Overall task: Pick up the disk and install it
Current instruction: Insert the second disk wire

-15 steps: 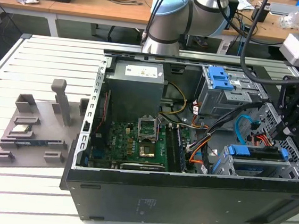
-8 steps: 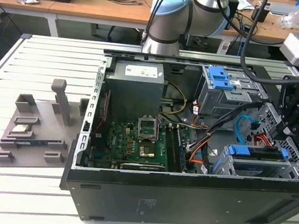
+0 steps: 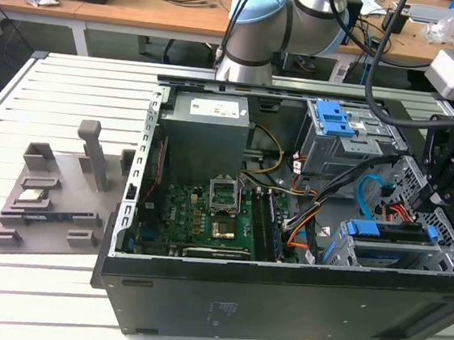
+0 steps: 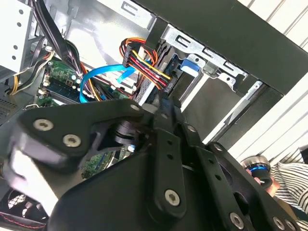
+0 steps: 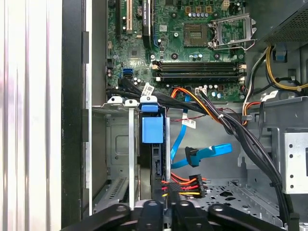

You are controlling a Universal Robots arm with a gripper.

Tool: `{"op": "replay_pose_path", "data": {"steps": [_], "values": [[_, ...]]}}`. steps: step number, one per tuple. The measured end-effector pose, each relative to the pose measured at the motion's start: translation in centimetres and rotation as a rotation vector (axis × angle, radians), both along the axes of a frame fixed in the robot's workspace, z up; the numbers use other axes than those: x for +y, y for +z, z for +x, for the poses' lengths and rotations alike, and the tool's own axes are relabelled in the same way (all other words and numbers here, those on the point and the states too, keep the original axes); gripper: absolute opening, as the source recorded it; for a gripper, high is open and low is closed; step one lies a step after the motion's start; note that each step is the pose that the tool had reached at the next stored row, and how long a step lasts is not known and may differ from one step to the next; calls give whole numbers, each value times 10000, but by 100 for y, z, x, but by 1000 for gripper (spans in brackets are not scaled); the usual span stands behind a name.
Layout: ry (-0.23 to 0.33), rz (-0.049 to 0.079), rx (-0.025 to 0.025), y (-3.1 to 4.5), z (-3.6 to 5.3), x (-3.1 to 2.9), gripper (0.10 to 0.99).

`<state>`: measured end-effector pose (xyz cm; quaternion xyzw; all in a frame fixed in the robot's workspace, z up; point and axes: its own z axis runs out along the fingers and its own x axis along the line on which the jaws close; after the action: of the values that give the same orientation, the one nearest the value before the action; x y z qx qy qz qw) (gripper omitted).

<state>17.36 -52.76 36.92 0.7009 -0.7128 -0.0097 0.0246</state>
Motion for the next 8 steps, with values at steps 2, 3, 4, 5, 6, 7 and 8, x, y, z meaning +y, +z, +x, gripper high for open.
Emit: {"op": "replay_pose_path", "data": {"steps": [2,3,4,5,6,7,8], "values": [[0,0,0,0,0,0,294],[0,-1,0,1,0,1,361],[0,-5,0,2,-1,17,361],[2,1,0,-3,-5,128,361],[8,2,1,-3,-23,250,361],[18,-13,1,-2,-65,275,361],[23,-27,-4,1,-106,277,361]]}}
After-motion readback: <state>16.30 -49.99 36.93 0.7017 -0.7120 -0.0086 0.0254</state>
